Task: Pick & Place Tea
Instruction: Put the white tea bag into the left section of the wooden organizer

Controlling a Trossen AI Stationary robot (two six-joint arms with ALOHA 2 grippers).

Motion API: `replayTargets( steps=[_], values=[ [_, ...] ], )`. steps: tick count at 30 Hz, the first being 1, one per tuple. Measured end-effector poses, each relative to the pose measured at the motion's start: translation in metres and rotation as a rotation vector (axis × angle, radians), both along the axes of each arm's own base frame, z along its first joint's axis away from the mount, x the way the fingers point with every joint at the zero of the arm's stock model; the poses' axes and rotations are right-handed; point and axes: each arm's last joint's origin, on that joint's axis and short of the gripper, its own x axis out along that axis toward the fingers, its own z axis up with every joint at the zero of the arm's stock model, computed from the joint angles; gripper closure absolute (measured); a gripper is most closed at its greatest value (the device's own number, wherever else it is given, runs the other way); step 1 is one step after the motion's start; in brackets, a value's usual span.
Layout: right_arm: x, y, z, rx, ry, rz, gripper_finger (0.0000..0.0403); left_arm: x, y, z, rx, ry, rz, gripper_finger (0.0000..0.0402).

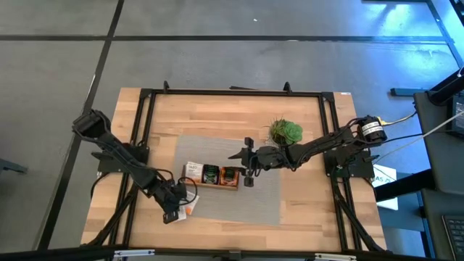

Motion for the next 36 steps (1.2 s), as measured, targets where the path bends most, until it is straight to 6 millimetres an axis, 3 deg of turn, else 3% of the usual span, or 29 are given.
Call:
replayTargets(
  steps=[15, 25, 36],
  values=[
    [0.0, 0.0, 0.0, 0.0, 0.0, -0.001, 0.0235, 0.004, -0.004, -0.02, 0.058, 0.053, -0.012, 0.0333],
    [0.0, 0.0, 0.0, 0.0, 0.001, 0.0, 0.0235, 0.003, -0.001, -0.021, 0.113, 0.05, -0.034, 0.0395],
    [0.0, 0.0, 0.0, 0.007, -0.006, -0.002, 0.0235, 0.003, -0.001, -0.021, 0.134, 0.033, -0.06, 0.0399]
  ],
)
